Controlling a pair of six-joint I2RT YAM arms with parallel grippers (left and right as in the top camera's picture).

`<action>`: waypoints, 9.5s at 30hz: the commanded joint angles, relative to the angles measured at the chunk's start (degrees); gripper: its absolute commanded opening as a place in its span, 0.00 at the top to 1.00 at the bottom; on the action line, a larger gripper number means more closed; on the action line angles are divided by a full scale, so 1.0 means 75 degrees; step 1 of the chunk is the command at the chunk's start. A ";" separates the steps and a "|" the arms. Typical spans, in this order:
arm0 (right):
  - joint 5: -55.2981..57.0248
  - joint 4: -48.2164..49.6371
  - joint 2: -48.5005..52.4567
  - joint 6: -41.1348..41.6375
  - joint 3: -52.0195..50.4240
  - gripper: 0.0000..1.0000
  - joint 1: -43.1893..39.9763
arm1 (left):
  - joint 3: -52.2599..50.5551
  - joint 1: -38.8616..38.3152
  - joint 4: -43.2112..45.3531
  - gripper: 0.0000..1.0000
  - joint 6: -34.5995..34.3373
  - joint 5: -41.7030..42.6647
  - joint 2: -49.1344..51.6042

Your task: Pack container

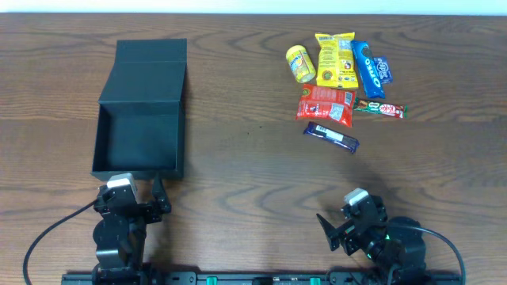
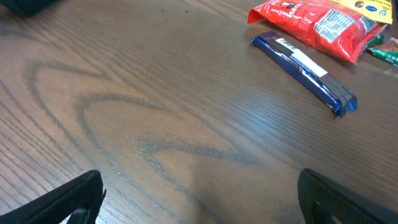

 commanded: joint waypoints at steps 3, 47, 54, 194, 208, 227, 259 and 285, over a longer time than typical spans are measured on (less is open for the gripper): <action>0.0050 0.0006 -0.0082 0.0085 -0.0026 0.01 -0.0012 | -0.0154 0.0029 -0.0015 0.05 -0.0082 0.0023 -0.0058; 0.0050 0.0006 -0.0082 0.0087 -0.0026 0.01 -0.0012 | -0.0154 0.0017 -0.0017 0.05 -0.1679 0.1550 -0.0058; 0.0050 0.0006 -0.0082 0.0085 -0.0026 0.01 -0.0012 | -0.0154 0.0017 0.0219 0.05 -0.3040 0.2043 -0.0058; 0.0274 0.0000 -0.0082 0.0085 -0.0029 0.01 -0.0012 | 0.8620 -0.2600 -0.1317 0.78 -0.0487 -0.0364 1.4449; 0.0274 0.0000 -0.0082 0.0085 -0.0026 0.01 -0.0012 | 0.8620 -0.2984 -0.1154 0.94 -0.0632 0.0256 1.4449; 0.0274 0.0000 -0.0082 0.0085 -0.0029 0.01 -0.0012 | 0.8620 -0.3191 -0.1212 0.94 -0.1702 0.0221 1.4449; 0.0274 0.0000 -0.0082 0.0085 -0.0026 0.01 -0.0012 | 0.8856 -0.3194 -0.1209 0.35 -0.1247 0.0364 1.2773; 0.0277 0.0003 -0.0082 0.0085 -0.0029 0.01 -0.0012 | 0.8836 -0.3200 -0.4403 0.32 -0.0469 0.0495 0.9862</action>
